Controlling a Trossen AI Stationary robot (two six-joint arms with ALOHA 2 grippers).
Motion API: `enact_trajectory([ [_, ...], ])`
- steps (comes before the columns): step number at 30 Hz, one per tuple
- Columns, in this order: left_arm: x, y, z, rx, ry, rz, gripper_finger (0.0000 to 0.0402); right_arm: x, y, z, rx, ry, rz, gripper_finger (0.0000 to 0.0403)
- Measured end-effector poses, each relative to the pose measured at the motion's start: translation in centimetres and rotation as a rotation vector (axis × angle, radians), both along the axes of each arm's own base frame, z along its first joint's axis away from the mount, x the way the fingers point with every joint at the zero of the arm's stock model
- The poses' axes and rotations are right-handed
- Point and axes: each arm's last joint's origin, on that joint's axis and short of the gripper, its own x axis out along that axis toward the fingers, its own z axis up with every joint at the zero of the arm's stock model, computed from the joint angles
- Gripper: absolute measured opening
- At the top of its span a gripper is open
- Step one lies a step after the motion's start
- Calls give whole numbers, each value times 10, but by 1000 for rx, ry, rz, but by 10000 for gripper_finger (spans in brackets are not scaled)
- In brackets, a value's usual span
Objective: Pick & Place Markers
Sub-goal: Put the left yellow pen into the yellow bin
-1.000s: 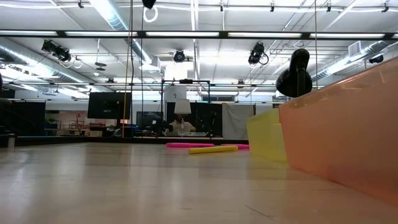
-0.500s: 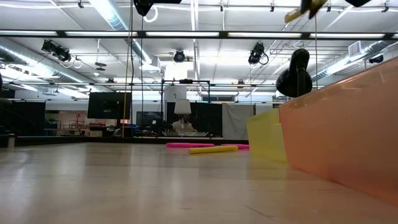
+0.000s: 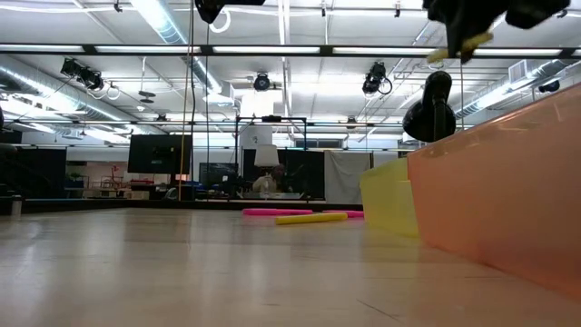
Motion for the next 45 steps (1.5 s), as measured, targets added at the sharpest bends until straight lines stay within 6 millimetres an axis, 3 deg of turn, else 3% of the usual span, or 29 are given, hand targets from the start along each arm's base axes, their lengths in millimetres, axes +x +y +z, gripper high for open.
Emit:
enact_trajectory([
  [14, 0, 0, 0, 8, 1, -4, 108, 6, -17, -86, 97, 41, -43, 20],
  [21, 0, 0, 0, 8, 3, -4, 108, 6, -25, -119, 141, 46, -65, 20],
  [38, 0, 3, -1, 27, 16, 4, 108, 31, -39, -170, 188, 162, 14, 20],
  [45, 0, 3, -1, 27, 15, 3, 108, 34, -39, -176, 195, 170, 27, 20],
])
